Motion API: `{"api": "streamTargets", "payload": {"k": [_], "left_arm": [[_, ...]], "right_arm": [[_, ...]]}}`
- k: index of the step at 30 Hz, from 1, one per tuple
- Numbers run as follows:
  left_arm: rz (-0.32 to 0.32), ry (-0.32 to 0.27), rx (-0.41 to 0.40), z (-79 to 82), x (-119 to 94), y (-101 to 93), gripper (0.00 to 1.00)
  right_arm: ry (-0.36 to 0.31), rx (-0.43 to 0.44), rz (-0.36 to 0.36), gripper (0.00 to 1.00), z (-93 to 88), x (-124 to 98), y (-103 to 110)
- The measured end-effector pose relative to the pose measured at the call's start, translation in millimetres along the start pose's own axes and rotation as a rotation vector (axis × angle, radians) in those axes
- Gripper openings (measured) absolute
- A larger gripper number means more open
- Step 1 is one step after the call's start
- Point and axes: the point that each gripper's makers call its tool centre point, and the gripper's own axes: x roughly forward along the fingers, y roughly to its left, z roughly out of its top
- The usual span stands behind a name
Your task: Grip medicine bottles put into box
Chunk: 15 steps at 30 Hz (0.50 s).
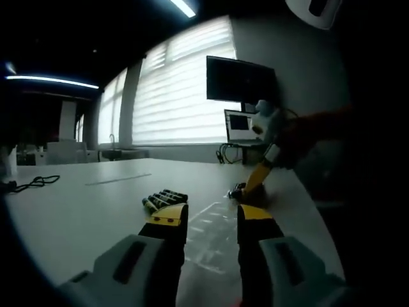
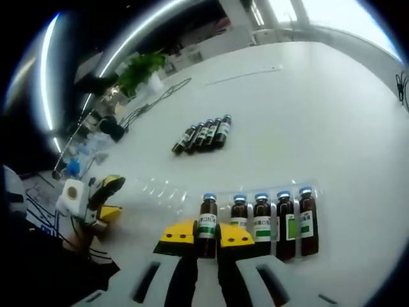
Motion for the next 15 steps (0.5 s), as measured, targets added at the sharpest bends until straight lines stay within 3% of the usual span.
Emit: {"api": "streamTargets", "payload": {"k": [9,15], "left_arm": [[0.007,-0.009,-0.001,-0.1,-1,2.6,0.24],[-0.002,-0.013,-0.013,0.0,-2,2.1,0.25]], "right_arm": [[-0.001,0.006,-0.005,0.05,-5.6,6,-4],[-0.03,-0.009,-0.006,0.05,5.4,-2,-1]]}}
